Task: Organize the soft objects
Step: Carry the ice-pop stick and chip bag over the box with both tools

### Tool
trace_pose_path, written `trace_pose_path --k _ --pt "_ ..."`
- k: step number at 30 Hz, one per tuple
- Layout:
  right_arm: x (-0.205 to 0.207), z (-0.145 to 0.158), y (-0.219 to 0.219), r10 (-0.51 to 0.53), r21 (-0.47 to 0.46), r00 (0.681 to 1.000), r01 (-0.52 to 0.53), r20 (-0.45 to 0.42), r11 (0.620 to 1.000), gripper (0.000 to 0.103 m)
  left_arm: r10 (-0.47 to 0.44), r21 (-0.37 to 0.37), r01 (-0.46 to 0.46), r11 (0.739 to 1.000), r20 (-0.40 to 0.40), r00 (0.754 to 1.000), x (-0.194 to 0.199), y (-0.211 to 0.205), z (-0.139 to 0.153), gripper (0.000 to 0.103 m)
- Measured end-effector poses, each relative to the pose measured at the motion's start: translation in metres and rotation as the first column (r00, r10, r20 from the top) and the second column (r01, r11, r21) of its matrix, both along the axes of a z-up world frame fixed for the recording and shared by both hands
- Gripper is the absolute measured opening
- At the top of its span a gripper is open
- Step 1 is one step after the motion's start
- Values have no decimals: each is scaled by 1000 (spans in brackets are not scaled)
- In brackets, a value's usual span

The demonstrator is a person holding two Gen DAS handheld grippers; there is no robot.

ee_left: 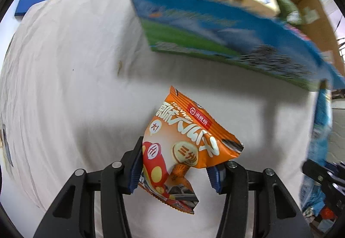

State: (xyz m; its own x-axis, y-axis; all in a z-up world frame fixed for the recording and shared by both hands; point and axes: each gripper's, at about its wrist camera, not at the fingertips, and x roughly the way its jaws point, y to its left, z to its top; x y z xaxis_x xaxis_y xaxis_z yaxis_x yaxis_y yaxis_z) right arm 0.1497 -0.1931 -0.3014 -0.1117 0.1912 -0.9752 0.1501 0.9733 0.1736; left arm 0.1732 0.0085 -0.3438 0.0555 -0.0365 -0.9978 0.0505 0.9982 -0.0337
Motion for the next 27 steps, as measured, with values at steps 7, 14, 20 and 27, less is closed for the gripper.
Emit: trace_pose_path --k 7,14,20,27 --pt "4 54 -19 -5 52 996 1 83 999 24 4 -113 5 994 82 997 -20 -22 70 48" --pt "23 116 -26 -6 98 982 -12 187 995 24 -14 -174 46 984 181 983 11 -41 149 48" --pt "54 137 -16 -19 101 970 -6 241 995 24 -32 -170 72 983 228 973 63 -62 169 48" --pt "113 122 -24 -59 61 972 46 228 997 24 -41 -170 68 983 162 986 122 -68 142 48"
